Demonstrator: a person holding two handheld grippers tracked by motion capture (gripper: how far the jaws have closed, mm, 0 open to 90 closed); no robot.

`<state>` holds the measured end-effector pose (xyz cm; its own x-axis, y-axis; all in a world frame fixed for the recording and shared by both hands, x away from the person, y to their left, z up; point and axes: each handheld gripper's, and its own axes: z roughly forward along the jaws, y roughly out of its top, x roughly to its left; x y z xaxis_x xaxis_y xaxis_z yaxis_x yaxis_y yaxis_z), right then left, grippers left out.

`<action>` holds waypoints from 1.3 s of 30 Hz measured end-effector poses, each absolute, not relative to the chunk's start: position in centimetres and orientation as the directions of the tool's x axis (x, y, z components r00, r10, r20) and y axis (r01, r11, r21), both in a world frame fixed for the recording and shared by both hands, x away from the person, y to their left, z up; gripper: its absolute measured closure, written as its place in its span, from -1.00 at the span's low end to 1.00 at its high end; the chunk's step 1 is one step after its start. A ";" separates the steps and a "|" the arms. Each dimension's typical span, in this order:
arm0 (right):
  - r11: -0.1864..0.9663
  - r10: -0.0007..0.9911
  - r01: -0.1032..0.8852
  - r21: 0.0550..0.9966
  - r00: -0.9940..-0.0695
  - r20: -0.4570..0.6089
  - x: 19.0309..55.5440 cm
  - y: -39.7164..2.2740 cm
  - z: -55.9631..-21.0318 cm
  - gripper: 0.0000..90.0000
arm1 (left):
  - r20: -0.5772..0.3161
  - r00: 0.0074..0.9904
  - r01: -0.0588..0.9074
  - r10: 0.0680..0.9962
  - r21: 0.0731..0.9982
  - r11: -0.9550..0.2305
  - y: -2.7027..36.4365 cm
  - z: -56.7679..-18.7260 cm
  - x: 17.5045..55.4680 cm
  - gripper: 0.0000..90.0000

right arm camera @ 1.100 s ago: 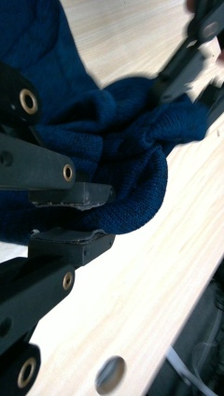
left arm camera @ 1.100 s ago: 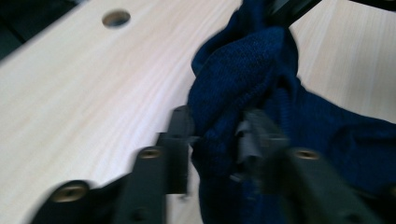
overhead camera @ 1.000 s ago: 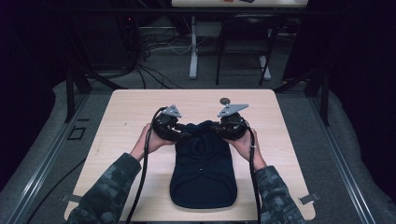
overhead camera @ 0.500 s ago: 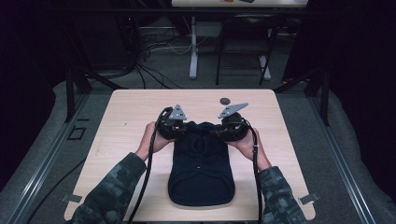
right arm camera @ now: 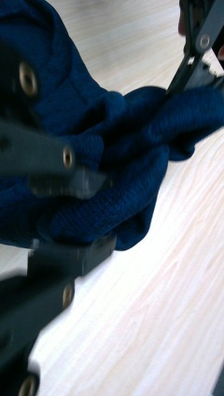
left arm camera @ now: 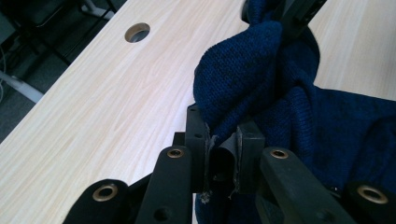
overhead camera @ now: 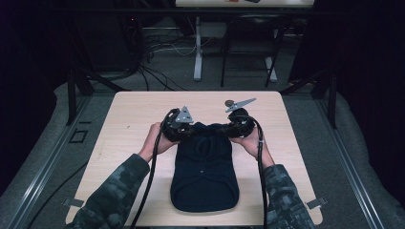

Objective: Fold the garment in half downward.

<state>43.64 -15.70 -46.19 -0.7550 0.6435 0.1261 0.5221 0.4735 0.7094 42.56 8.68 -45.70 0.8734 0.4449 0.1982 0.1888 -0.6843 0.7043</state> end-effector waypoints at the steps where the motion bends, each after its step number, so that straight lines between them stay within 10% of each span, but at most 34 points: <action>1: 0.482 0.643 0.511 0.712 -0.758 0.109 43.5 -15.5 -46.1 0.69 | 0.194 0.872 0.193 0.450 0.708 -0.679 8.8 -45.7 42.6 0.77; 9: 0.492 0.635 0.400 0.773 -0.773 -0.004 42.0 -14.6 -45.2 0.75 | 0.063 0.879 0.300 0.472 0.698 -0.651 9.6 -46.6 43.2 0.37; 15: 0.527 0.615 0.317 0.789 -0.783 -0.096 41.4 -13.8 -44.5 0.74 | 0.100 0.866 0.287 0.491 0.704 -0.650 9.5 -46.7 43.3 0.74; 25: 0.534 0.608 0.291 0.794 -0.785 -0.121 40.0 -14.3 -44.5 0.72 | 0.296 0.817 0.161 0.494 0.706 -0.689 9.0 -46.1 41.0 0.77; 39: 0.529 0.606 0.304 0.792 -0.789 -0.102 38.3 -14.9 -47.0 0.69 | 0.332 0.803 0.150 0.494 0.691 -0.708 8.5 -47.1 39.6 0.74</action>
